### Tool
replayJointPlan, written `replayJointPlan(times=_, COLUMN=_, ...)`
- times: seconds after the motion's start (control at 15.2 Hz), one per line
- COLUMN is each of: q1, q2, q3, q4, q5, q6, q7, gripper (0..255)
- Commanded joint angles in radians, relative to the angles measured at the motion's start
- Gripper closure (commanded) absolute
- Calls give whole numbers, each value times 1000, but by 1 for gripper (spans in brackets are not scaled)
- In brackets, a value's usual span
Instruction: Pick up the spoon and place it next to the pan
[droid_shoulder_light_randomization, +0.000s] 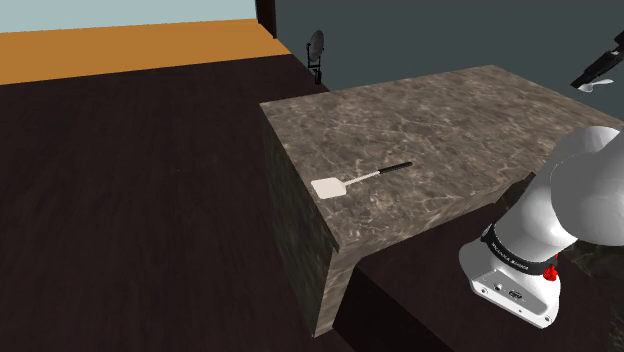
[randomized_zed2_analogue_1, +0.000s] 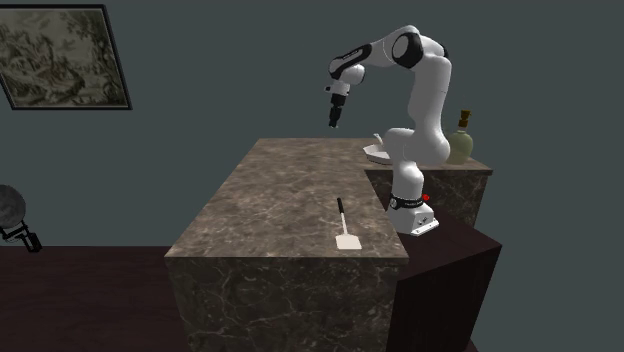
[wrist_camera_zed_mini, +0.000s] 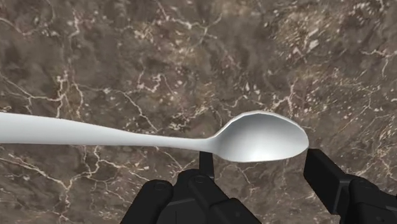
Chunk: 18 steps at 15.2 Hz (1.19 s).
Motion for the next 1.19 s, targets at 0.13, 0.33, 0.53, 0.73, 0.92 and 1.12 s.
replayJointPlan(times=0.13, q1=137, q2=-74, q3=-122, q4=11, q5=-76, q6=37, q7=35, gripper=255)
replayJointPlan(times=0.33, q1=159, q2=-93, q3=-145, q4=-16, q5=-95, q6=74, q7=42, gripper=255)
replayJointPlan(times=0.53, q1=183, q2=-113, q3=-169, q4=-41, q5=-116, q6=110, q7=49, gripper=255)
replayJointPlan(times=0.73, q1=208, q2=-135, q3=-195, q4=-64, q5=-137, q6=146, q7=57, gripper=255)
replayJointPlan(times=0.92, q1=233, q2=-158, q3=-222, q4=-85, q5=-161, q6=181, q7=66, gripper=255)
replayJointPlan(times=1.12, q1=260, q2=-182, q3=-250, q4=-104, q5=-185, q6=216, q7=75, gripper=255)
